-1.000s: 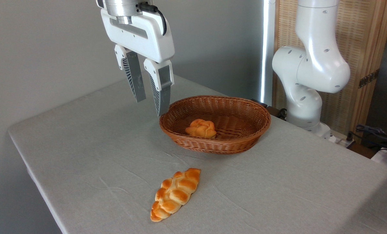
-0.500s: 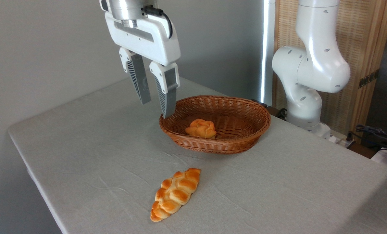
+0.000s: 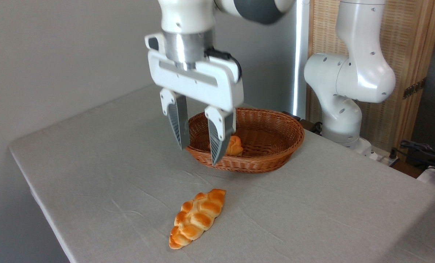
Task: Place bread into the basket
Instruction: 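Lower the open gripper around the braided bread roll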
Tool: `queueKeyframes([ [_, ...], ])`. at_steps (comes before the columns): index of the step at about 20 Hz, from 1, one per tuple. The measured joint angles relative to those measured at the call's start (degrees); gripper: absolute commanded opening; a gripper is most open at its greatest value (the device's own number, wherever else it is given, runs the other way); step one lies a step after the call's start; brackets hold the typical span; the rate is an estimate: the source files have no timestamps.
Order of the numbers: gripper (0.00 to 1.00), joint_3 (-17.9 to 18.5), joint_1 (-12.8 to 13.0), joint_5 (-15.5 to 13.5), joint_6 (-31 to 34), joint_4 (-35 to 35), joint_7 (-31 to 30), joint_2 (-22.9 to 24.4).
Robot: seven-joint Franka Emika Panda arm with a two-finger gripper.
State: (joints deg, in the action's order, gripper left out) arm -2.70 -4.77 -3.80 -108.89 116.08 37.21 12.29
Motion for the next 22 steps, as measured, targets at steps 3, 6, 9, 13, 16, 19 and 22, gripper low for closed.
queueKeyframes([
  [3, 1.0, -0.07, -0.53, -0.12, -9.88, 6.51, -0.46, 0.75],
  [6, 1.0, -0.08, -0.81, -0.17, -16.75, 11.32, -0.64, 0.73],
  [9, 1.0, -0.09, -0.94, -0.22, -20.99, 14.55, -2.11, 0.67],
  [13, 1.0, -0.67, -0.93, -0.22, -26.37, 17.08, -6.05, -0.19],
  [16, 1.0, -0.97, -0.91, -0.22, -27.27, 18.36, -6.51, -0.99],
  [19, 1.0, -1.07, -0.88, -0.22, -29.56, 19.78, -6.83, -2.13],
  [22, 0.92, -1.64, -0.82, -0.22, -32.28, 20.12, -8.26, -3.47],
])
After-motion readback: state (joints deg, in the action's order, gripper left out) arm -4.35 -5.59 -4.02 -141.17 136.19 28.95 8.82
